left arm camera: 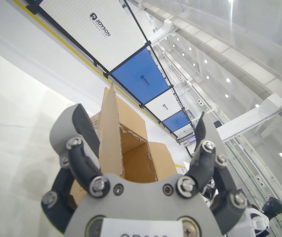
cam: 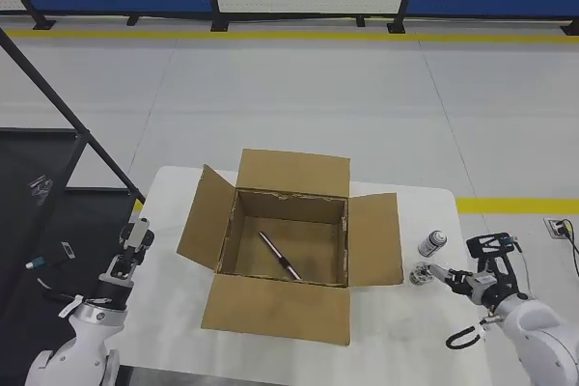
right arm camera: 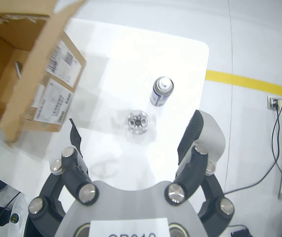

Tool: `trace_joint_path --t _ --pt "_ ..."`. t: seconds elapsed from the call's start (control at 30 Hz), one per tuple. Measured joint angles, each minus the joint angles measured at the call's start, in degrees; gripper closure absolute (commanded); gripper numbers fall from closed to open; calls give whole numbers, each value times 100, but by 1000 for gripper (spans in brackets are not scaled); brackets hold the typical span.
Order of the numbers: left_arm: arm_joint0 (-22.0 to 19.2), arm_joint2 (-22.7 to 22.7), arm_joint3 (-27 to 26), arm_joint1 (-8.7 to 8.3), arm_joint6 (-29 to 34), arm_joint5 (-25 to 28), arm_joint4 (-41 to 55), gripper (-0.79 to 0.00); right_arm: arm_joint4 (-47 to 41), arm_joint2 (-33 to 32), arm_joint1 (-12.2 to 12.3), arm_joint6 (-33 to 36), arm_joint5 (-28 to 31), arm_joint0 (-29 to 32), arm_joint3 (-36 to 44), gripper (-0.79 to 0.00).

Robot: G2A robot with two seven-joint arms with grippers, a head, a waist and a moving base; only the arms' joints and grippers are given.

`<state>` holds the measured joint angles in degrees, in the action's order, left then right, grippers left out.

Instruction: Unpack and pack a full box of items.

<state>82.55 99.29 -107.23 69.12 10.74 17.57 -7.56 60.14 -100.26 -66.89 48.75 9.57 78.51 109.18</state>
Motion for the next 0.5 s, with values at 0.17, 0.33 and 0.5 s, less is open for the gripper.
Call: trace_joint_path --t 0.17,0.33,0.5 --pt "-38 -56 1 0 27 -14 -57 -785 100 475 -17 -93 -103 -459 -1013 -785" --pt "1 -37 -18 -4 35 -29 -90 -785 79 784 -38 -341 -158 -883 -1855 -776" --pt "75 21 -55 -7 -1 -37 -92 -785 6 993 -43 -311 -60 -1230 -2466 -637"
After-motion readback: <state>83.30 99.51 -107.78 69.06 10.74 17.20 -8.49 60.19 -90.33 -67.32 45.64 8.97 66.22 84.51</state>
